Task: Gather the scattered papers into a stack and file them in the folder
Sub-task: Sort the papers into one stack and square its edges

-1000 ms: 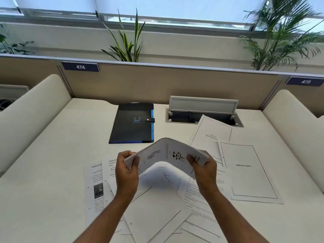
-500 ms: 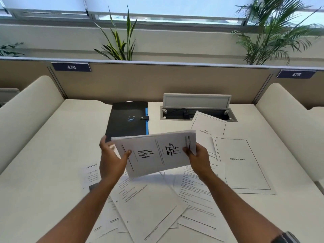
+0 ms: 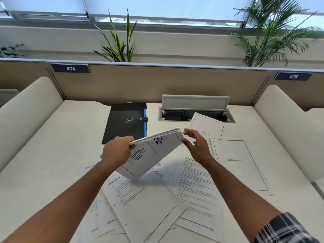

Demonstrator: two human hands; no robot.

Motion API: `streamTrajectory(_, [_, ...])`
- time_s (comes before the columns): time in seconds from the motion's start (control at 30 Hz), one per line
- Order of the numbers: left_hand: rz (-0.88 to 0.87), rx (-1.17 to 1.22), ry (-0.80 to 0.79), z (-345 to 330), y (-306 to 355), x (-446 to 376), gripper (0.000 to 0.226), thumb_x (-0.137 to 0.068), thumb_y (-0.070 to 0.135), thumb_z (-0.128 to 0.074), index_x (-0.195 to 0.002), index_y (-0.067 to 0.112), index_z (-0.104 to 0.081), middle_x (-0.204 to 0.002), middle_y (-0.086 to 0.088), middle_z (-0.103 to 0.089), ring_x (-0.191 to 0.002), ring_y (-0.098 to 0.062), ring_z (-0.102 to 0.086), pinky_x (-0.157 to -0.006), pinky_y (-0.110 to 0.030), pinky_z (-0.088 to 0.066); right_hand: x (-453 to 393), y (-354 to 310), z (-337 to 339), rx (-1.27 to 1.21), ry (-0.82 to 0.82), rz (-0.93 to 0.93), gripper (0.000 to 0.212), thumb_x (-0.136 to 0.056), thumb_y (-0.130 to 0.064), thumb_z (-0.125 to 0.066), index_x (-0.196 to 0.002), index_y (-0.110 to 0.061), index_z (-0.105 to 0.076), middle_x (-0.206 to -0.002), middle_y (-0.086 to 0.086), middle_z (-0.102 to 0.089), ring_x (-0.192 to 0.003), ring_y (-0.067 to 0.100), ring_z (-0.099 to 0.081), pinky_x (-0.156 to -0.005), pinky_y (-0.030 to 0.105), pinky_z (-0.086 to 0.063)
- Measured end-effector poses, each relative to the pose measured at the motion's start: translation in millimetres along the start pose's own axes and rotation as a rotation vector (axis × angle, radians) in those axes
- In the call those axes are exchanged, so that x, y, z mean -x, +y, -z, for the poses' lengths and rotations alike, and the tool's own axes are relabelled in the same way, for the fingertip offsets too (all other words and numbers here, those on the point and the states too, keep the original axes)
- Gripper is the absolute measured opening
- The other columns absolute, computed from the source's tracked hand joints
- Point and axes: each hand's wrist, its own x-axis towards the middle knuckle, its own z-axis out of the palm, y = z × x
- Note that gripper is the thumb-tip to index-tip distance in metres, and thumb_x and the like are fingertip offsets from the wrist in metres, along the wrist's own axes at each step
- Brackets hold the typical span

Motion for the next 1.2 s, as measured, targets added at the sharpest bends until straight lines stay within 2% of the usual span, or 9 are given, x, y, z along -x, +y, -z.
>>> streamTrajectory(0.13, [0.203, 0.114, 0.024, -10, -16, 5, 0.014, -0.096, 0.033, -0.054, -0.083, 0.028, -0.057, -0.081, 0.005, -0.068, -0.059, -0.009, -0.056, -0.049, -0.022, -0.038, 11, 41, 9, 0.26, 0.023, -0.176, 0.034, -0.097, -0.033, -0.069, -0.128, -0.018, -0.066, -0.131, 0.002, -0.067, -0.126, 0.021, -0.058, -0.107, 0.04, -0.046])
streamTrajectory(0.23, [0.383, 0.258, -0.059, -27, -27, 12, 0.017, -0.095, 0.033, -0.059, -0.106, 0.023, -0.066, -0.101, -0.007, -0.071, -0.085, -0.03, -0.066, -0.068, -0.034, -0.048, 23, 70, 14, 0.467, -0.025, -0.266, 0.029, -0.096, -0.032, -0.069, -0.124, -0.024, -0.069, -0.136, 0.006, -0.062, -0.133, 0.028, -0.05, -0.11, 0.038, -0.04])
streamTrajectory(0.4, [0.7, 0.715, -0.114, -65, -31, 50, 0.041, -0.094, 0.026, -0.064, -0.13, 0.006, -0.06, -0.126, -0.019, -0.065, -0.11, -0.039, -0.062, -0.095, -0.044, -0.05, 37, 92, 18, 0.704, -0.081, -0.36, 0.038, -0.102, -0.039, -0.054, -0.139, -0.034, -0.061, -0.166, 0.019, -0.026, -0.156, 0.036, -0.015, -0.122, 0.048, -0.028])
streamTrajectory(0.5, [0.769, 0.855, -0.178, -94, -18, 87, 0.04, -0.097, 0.023, -0.06, -0.132, 0.005, -0.058, -0.129, -0.018, -0.063, -0.111, -0.037, -0.061, -0.096, -0.042, -0.049, 37, 95, 18, 0.756, -0.112, -0.414, 0.045, -0.105, -0.045, -0.045, -0.148, -0.033, -0.05, -0.168, 0.025, -0.012, -0.157, 0.041, -0.008, -0.125, 0.051, -0.021])
streamTrajectory(0.67, [0.802, 0.905, -0.246, -113, 0, 104, 0.038, -0.099, 0.023, -0.056, -0.134, 0.007, -0.056, -0.129, -0.017, -0.063, -0.112, -0.036, -0.06, -0.094, -0.039, -0.046, 33, 98, 17, 0.744, -0.158, -0.542, 0.053, -0.105, -0.052, -0.039, -0.15, -0.024, -0.045, -0.167, 0.029, -0.009, -0.155, 0.044, -0.012, -0.124, 0.054, -0.022])
streamTrajectory(0.77, [0.764, 0.88, -0.269, -115, 5, 98, 0.04, -0.1, 0.023, -0.054, -0.136, 0.007, -0.054, -0.134, -0.015, -0.06, -0.119, -0.035, -0.057, -0.099, -0.04, -0.044, 29, 100, 18, 0.773, -0.158, -0.567, 0.052, -0.104, -0.053, -0.039, -0.146, -0.023, -0.049, -0.16, 0.024, -0.026, -0.146, 0.042, -0.028, -0.117, 0.053, -0.033])
streamTrajectory(0.97, [0.689, 0.897, -0.33, -114, 17, 73, 0.039, -0.1, 0.021, -0.054, -0.135, 0.007, -0.054, -0.134, -0.014, -0.061, -0.119, -0.034, -0.057, -0.101, -0.039, -0.045, 23, 104, 27, 0.838, -0.147, -0.54, 0.052, -0.105, -0.049, -0.038, -0.141, -0.014, -0.051, -0.153, 0.009, -0.041, -0.138, 0.037, -0.039, -0.108, 0.051, -0.038])
streamTrajectory(1.07, [0.659, 0.939, -0.363, -113, 23, 60, 0.039, -0.1, 0.022, -0.055, -0.136, 0.007, -0.054, -0.133, -0.013, -0.061, -0.114, -0.031, -0.058, -0.098, -0.038, -0.045, 21, 106, 32, 0.865, -0.127, -0.509, 0.054, -0.106, -0.044, -0.038, -0.146, -0.009, -0.047, -0.153, 0.006, -0.045, -0.137, 0.035, -0.042, -0.105, 0.049, -0.04])
streamTrajectory(1.2, [0.649, 0.959, -0.362, -115, 27, 50, 0.039, -0.1, 0.023, -0.055, -0.135, 0.008, -0.054, -0.132, -0.013, -0.062, -0.112, -0.031, -0.059, -0.097, -0.039, -0.047, 17, 109, 40, 0.922, -0.118, -0.466, 0.044, -0.106, -0.037, -0.041, -0.139, -0.011, -0.055, -0.143, 0.007, -0.053, -0.132, 0.031, -0.049, -0.101, 0.046, -0.042])
